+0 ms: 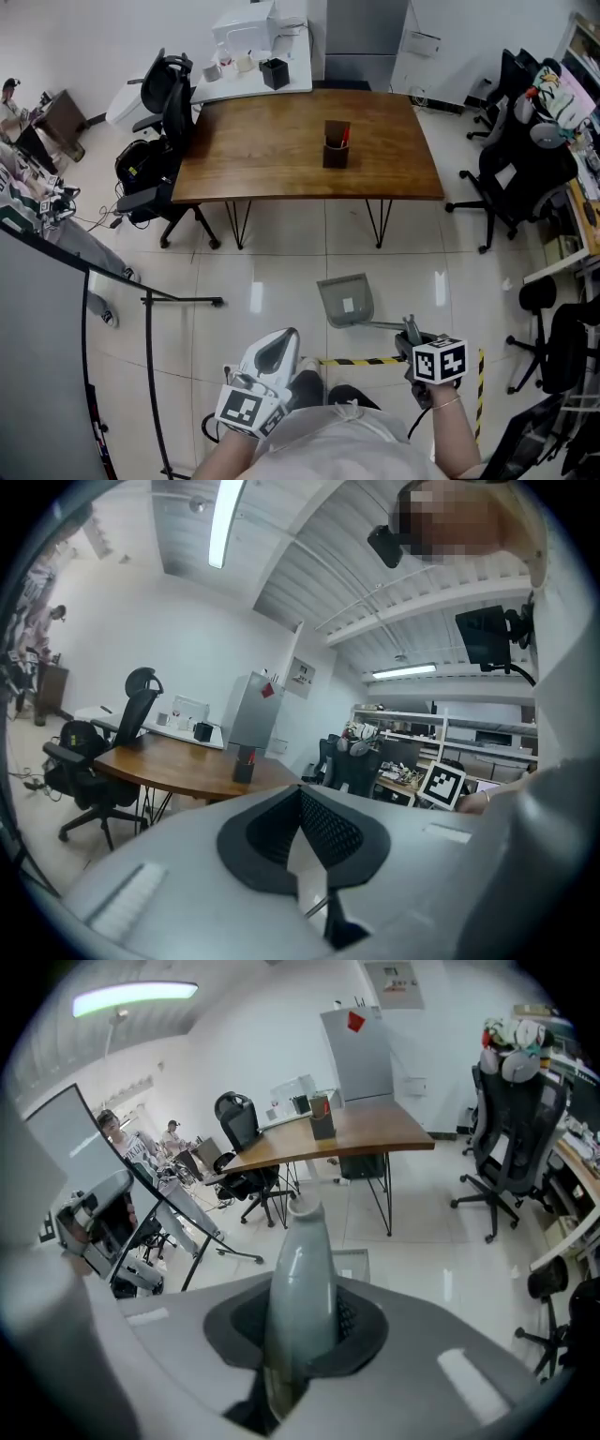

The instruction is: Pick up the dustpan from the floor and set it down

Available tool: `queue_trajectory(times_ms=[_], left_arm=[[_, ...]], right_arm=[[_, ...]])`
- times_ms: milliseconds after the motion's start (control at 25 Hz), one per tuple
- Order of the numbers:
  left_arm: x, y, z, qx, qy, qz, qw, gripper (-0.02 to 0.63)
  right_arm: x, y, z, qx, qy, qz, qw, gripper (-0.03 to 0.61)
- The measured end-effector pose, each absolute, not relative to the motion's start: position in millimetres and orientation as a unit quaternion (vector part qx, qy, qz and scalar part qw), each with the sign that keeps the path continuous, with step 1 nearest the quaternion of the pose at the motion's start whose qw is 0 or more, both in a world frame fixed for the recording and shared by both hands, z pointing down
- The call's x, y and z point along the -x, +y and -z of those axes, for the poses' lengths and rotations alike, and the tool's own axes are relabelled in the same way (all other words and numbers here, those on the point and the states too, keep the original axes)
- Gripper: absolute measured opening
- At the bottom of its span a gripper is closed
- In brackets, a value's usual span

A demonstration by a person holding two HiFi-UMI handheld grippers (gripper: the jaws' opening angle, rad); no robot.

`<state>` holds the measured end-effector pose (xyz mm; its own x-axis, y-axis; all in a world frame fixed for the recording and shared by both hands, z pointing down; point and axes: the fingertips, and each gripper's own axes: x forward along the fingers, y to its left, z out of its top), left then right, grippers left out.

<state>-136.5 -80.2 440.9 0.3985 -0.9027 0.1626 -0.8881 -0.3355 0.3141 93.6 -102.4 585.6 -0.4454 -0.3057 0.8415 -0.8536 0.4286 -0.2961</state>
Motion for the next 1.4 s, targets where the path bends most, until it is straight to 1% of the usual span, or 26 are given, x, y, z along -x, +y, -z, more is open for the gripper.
queue_trajectory(times_ms=[160,360,600,840,1160,1400], left_arm=[[117,-44,-429,-0.813,-0.560,0.025,0.154,0.014],[85,-3,-416,-0.800,-0.583,0.024,0.139,0.014],[45,38,-407,-0.815,-0.570,0.010,0.099,0.014],[43,48,-396,-0.821,-0.559,0.025,0.114,0.014],[63,49,-387,-0.808,-0.575,0.056,0.114,0.014],[66,48,-398,-0.806,-0.577,0.052,0.119,0.014]], right_arm=[[-112,-76,-562,-0.374,-0.780,-0.348,0.361,0.046],[-138,-42,-552,-0.362,-0.794,-0.334,0.357,0.041],[-159,-4,-542,-0.352,-0.799,-0.326,0.361,0.037],[-161,18,-539,-0.351,-0.799,-0.340,0.351,0.028],[-148,27,-543,-0.334,-0.803,-0.353,0.346,0.017],[-144,24,-545,-0.328,-0.803,-0.366,0.337,0.015]])
